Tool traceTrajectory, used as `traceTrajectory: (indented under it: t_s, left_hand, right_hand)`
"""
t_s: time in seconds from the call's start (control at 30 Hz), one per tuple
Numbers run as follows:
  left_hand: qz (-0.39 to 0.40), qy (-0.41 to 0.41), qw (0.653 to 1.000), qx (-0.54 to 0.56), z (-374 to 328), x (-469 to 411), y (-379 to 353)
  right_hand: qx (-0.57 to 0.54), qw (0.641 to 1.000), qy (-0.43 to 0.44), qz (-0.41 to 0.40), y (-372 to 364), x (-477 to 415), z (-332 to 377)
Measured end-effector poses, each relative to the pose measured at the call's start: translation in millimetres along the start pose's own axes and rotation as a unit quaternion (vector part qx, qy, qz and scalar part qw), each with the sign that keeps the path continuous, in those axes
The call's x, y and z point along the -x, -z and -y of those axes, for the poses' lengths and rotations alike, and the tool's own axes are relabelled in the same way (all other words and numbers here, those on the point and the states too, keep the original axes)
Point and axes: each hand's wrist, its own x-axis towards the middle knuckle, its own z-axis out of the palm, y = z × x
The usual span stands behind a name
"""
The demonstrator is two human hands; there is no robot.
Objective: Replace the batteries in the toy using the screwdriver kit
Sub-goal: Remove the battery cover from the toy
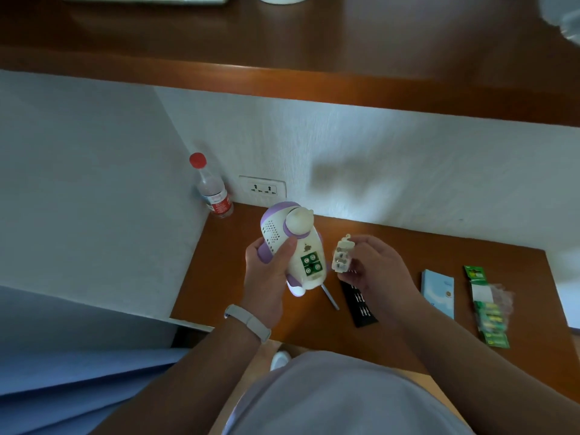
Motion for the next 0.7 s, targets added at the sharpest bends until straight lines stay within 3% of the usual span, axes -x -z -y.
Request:
traceTrajectory:
  t_s: [0.1, 0.47, 0.7]
  left_hand:
    - [0.004, 0.005, 1.0, -0.008, -2.4, -1.9, 17.5]
    - [0.024, 0.021, 0.999, -0.025, -8.0, -15.6, 71.4]
    - [0.034, 0.032, 0.999, -0.028, -2.9, -31.9, 87.4]
  right_hand:
    - [-0.094, 0.992, -0.081, -0.032, 1.5, -12.9, -15.1]
    - [-0.007, 0.982, -0.164, -0.094, 3.1, -47.3, -83.7]
    - [0.267, 0.956, -0.079, -0.087, 4.3, -69.6, -98.9]
